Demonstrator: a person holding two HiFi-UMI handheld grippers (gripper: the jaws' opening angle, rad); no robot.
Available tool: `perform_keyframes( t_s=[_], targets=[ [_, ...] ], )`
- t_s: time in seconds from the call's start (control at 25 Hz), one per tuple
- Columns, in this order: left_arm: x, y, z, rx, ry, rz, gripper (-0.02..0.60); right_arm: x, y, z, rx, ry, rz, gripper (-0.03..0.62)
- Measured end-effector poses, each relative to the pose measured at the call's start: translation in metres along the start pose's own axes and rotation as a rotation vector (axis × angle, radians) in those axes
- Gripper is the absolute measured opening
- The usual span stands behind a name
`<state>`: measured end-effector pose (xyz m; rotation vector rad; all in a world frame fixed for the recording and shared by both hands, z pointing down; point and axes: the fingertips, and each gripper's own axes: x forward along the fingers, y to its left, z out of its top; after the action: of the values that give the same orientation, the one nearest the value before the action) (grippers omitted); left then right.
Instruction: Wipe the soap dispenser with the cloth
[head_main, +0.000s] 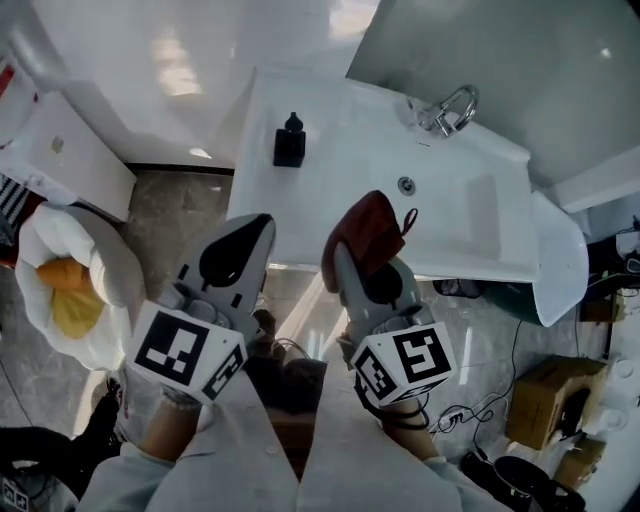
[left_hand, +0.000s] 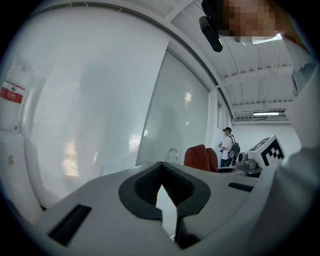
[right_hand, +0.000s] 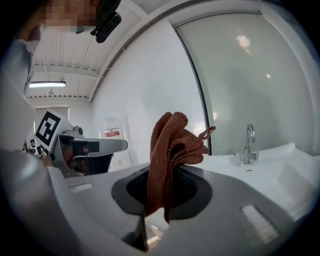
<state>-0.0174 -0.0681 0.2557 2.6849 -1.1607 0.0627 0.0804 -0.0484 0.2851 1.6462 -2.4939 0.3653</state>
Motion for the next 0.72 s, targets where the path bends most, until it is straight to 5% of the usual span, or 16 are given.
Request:
perform_keyframes(
  t_s=[0.72],
  targets=[
    [0.063,0.085,0.011,-0.01,0.024,-0.085,0.003,0.097,-0.02,0.024,0.009,-0.007,-0.082,0.056]
  ],
)
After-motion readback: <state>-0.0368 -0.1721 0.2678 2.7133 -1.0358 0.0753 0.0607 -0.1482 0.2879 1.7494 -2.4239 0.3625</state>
